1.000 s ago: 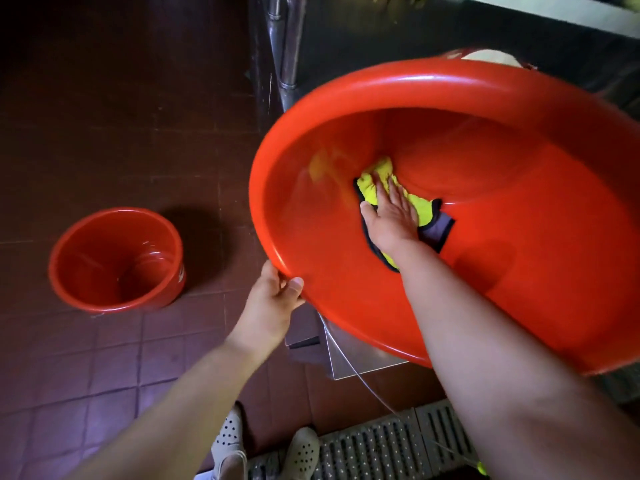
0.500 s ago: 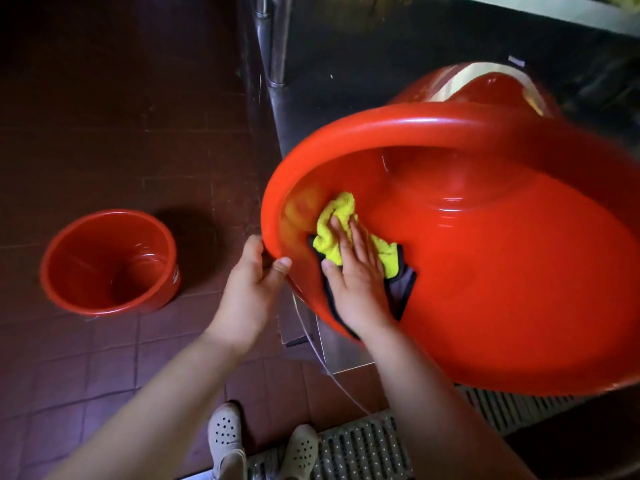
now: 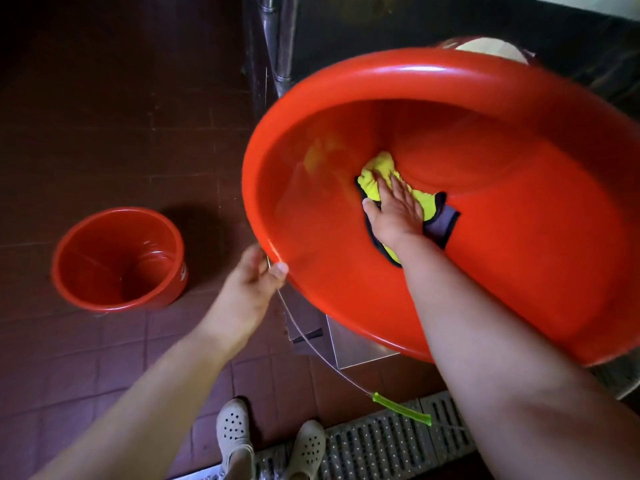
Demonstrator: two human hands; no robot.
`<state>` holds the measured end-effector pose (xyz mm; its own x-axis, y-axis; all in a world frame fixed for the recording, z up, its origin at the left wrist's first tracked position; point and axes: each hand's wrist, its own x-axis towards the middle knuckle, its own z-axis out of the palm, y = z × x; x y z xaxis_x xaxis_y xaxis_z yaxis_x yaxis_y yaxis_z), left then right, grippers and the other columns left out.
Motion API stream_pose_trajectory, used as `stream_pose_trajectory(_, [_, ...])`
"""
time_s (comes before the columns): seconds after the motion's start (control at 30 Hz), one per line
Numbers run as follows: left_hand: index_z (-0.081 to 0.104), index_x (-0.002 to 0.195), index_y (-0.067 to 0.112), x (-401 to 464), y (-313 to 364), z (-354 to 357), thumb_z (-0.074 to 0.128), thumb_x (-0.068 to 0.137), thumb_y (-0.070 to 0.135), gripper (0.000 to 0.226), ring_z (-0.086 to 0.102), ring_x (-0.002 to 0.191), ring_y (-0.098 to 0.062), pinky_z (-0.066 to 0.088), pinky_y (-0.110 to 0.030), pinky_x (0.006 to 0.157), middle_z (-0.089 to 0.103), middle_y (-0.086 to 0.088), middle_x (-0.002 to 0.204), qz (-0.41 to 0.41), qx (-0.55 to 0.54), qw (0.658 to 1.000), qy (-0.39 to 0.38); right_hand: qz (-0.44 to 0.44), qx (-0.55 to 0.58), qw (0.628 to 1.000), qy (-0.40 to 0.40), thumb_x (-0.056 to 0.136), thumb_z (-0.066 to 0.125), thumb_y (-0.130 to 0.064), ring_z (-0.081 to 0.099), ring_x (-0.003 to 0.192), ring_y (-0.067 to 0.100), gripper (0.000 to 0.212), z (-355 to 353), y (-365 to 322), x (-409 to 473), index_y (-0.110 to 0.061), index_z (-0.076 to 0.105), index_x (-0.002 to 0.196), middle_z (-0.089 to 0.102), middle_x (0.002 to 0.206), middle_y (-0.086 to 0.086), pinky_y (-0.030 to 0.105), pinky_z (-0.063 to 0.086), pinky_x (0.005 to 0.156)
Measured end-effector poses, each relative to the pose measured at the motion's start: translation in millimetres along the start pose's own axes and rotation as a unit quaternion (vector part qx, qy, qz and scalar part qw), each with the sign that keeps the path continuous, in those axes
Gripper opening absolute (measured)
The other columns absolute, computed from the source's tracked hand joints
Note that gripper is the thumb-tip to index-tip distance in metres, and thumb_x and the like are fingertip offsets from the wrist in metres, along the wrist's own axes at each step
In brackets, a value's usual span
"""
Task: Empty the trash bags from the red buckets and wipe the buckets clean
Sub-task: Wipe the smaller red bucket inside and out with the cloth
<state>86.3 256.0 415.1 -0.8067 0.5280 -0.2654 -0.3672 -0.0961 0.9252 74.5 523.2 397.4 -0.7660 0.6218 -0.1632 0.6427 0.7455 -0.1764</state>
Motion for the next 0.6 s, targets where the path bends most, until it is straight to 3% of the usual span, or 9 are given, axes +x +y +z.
stream_pose_trajectory(0.13, [0.05,0.122,0.008,-6,-16,9,0.042,0.097,0.011,0.026,0.062,0.111,-0.02,0.047,-0.035,0.1,0.065,-0.004,0.118,-0.024,-0.014,1.0,0.006,0.004,0.032,0.999,0.007,0.096,0.039,-0.047,0.004,0.146,0.018,0.062,6,-22,-33,-0.029,0.016,0.15,0.005,0.16,-0.001,0.035,0.002,0.116])
stream_pose_trajectory(0.27, [0.054,0.109,0.013,-7,-13,13,0.044,0.096,0.006,0.019,0.06,0.102,-0.017,0.05,-0.033,0.095,0.065,0.0,0.105,-0.002,-0.022,1.0,0.02,-0.11,0.095,0.988,0.051,0.092,0.047,-0.044,0.01,0.146,0.024,0.067,22,-45,-110,-0.027,0.017,0.15,0.012,0.159,0.007,0.036,0.006,0.117])
stream_pose_trajectory(0.43, [0.056,0.105,0.012,-8,-1,10,0.057,0.091,0.018,0.015,0.055,0.094,-0.015,0.045,-0.046,0.093,0.062,-0.004,0.097,0.053,0.064,0.996,0.015,-0.184,0.136,0.973,0.033,0.089,0.041,-0.046,0.008,0.146,0.021,0.068,23,-37,-159,-0.042,0.0,0.144,0.009,0.159,0.001,0.032,0.005,0.118])
stream_pose_trajectory(0.5, [0.057,0.104,0.016,-7,6,8,0.057,0.092,0.019,0.012,0.056,0.093,-0.013,0.046,-0.041,0.092,0.063,0.0,0.097,0.07,0.08,0.994,0.0,-0.172,0.155,0.972,0.032,0.09,0.043,-0.047,0.008,0.146,0.019,0.068,18,-27,-146,-0.043,0.002,0.144,0.009,0.159,-0.001,0.03,0.004,0.118])
stream_pose_trajectory(0.6, [0.057,0.096,0.02,-3,22,3,0.055,0.093,0.015,0.006,0.053,0.082,-0.004,0.045,-0.019,0.077,0.061,0.006,0.087,0.108,0.115,0.987,-0.013,-0.123,0.104,0.986,0.041,0.093,0.051,-0.041,0.011,0.146,0.02,0.066,14,-10,-107,-0.028,0.018,0.149,0.011,0.159,0.001,0.033,0.008,0.118])
